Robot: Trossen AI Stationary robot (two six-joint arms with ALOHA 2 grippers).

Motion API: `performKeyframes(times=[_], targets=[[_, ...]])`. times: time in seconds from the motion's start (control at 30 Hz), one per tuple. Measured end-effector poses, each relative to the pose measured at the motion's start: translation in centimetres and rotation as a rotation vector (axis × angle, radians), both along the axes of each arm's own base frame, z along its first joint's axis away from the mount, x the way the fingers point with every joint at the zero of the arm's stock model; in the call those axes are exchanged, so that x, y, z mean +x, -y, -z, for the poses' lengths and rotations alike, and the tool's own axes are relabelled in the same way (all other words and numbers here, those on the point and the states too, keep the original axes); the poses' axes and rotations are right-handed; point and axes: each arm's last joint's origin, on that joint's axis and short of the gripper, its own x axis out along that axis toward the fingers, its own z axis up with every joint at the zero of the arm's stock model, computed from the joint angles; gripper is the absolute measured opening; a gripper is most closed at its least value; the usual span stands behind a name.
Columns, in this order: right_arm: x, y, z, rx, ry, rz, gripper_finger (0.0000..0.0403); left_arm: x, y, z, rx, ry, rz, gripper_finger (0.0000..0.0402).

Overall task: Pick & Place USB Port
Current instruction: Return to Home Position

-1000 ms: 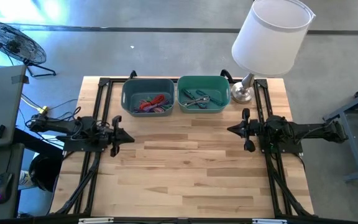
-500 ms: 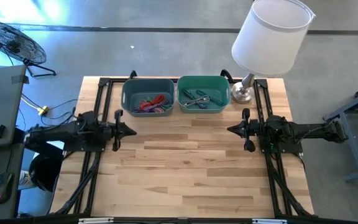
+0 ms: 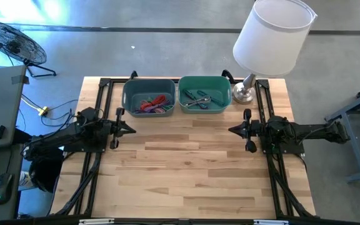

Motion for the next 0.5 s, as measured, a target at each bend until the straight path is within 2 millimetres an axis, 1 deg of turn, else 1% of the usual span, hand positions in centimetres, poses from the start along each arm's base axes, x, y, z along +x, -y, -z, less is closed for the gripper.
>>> performKeyframes(times=[0.17, 0.37, 0.5], targets=[[0.00, 0.00, 0.00, 0.000, 0.000, 0.000, 0.0003, 0.01, -0.05, 0.00, -0.064, -0.012, -0.014, 0.0000], [0.00, 0.00, 0.00, 0.000, 0.000, 0.000, 0.0002, 0.03, -0.16, 0.01, -0.203, -0.034, -0.043, 0.0000], [0.00, 0.00, 0.00, 0.000, 0.000, 0.000, 0.0003, 0.03, -0.18, 0.01, -0.239, -0.039, -0.048, 0.0000]])
